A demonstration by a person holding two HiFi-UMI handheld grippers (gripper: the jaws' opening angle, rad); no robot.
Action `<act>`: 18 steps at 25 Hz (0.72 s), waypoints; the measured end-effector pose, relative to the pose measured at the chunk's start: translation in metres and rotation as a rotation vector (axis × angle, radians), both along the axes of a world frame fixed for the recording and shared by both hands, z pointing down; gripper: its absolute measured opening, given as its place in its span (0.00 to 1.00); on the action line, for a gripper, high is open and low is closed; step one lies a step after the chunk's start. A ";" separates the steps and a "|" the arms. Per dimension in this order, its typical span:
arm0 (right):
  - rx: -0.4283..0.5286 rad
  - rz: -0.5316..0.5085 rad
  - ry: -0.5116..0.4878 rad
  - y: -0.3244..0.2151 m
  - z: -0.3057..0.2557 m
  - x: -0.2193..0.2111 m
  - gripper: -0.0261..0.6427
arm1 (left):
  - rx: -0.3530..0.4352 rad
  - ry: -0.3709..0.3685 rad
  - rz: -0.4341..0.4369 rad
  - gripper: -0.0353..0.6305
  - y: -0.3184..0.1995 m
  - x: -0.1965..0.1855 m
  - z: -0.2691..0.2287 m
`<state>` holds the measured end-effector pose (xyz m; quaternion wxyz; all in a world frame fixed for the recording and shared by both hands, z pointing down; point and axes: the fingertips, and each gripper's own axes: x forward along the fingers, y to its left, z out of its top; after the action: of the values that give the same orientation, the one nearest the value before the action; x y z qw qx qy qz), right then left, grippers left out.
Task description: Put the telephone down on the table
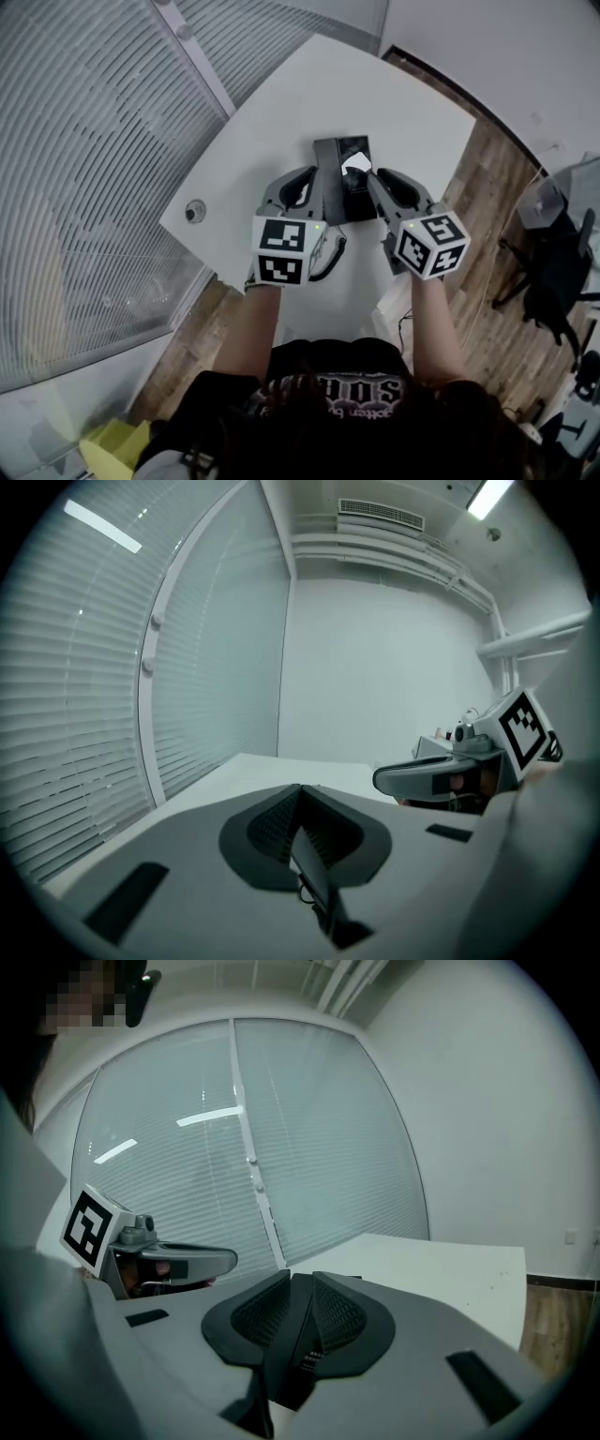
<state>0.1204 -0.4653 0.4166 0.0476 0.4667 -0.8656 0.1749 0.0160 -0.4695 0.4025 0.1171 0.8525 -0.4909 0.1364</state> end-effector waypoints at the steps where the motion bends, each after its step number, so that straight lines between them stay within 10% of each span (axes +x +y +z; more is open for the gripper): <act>1: 0.009 0.009 0.001 0.003 -0.004 0.000 0.17 | 0.015 0.002 -0.011 0.06 0.002 -0.001 -0.005; 18: 0.159 0.152 0.081 0.042 -0.052 -0.005 0.09 | 0.139 0.050 -0.129 0.06 0.034 -0.025 -0.032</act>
<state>0.1152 -0.4236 0.3644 0.0322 0.5398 -0.8364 0.0896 -0.0094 -0.4355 0.3701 0.0787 0.8283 -0.5499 0.0728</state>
